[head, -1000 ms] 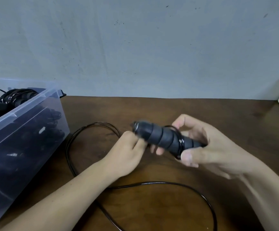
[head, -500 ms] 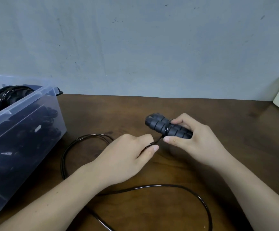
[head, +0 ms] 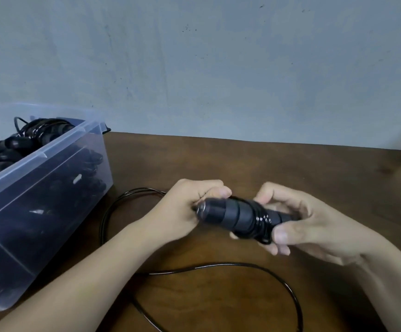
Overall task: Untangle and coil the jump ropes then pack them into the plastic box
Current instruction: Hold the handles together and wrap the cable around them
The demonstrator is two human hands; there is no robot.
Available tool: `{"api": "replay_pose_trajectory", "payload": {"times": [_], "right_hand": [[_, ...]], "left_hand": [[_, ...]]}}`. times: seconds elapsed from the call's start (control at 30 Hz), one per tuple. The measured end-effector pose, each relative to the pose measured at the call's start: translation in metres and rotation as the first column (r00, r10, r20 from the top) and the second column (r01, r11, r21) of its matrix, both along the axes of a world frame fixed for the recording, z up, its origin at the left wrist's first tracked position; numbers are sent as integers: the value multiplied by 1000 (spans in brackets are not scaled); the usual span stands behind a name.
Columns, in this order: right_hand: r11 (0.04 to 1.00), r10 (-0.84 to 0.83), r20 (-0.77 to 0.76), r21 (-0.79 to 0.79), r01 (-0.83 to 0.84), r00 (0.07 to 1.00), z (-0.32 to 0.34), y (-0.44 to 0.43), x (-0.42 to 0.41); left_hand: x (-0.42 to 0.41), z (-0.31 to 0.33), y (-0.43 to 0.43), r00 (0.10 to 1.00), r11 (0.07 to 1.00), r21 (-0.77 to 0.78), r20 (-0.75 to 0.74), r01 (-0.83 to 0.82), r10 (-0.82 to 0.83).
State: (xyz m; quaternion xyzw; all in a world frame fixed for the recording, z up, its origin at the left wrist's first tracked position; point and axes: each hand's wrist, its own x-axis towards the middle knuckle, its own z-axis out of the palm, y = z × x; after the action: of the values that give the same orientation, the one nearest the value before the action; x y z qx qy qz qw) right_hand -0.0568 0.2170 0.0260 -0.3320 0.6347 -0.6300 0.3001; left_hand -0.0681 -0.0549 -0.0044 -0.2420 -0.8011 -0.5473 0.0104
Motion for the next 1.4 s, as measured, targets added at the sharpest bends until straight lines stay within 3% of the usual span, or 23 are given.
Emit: {"api": "replay_pose_trajectory", "payload": {"times": [0.03,0.13,0.33,0.47,0.53,0.6,0.67,0.8,0.9,1.03,1.13,1.23,1.4], "right_hand": [[997,2,21,-72,0,1000,0,1,0],[967,-92,47,-233,101,995,2,3,-1],[858,-489,-82,-225,462,868,-5,-8,-7],[723,-659,-403,-108,682,635,-16,-13,-10],[661,-620,-605,-59,748,500,-24,-10,-15],[638,-532,-721,4,770,444,-33,-8,-20],[620,-489,-739,80,781,464,-39,-6,-24],[622,-478,-688,173,764,545,-43,-9,-28],[719,-433,-588,233,655,683,-45,-16,-22],[874,-271,-382,286,392,884,-40,-24,-10],[955,-159,-172,221,195,972,-33,-25,-3],[991,-70,-35,109,74,997,-22,-21,1],[988,-121,14,-93,122,993,-6,-7,-1]], "left_hand": [[-1,-6,2,1000,1000,-5,-12,-4,4],[7,-9,11,988,976,-211,-154,-48,15],[12,-14,29,993,901,-431,-120,-46,-6],[18,-13,31,987,832,-554,-149,-33,-60],[21,-11,33,980,792,-610,-175,-36,-90],[25,-8,33,971,778,-626,-211,-46,-112],[27,-3,30,965,792,-608,-237,-58,-112],[21,7,15,945,911,-397,-326,-115,-23],[15,15,6,930,950,-263,-362,-169,66],[7,19,-7,935,972,-156,-334,-176,116],[0,18,-16,966,986,-118,-241,-121,90],[-9,12,-21,980,991,-106,-193,-77,55],[-13,-6,-11,987,977,-200,-152,-75,45]]}}
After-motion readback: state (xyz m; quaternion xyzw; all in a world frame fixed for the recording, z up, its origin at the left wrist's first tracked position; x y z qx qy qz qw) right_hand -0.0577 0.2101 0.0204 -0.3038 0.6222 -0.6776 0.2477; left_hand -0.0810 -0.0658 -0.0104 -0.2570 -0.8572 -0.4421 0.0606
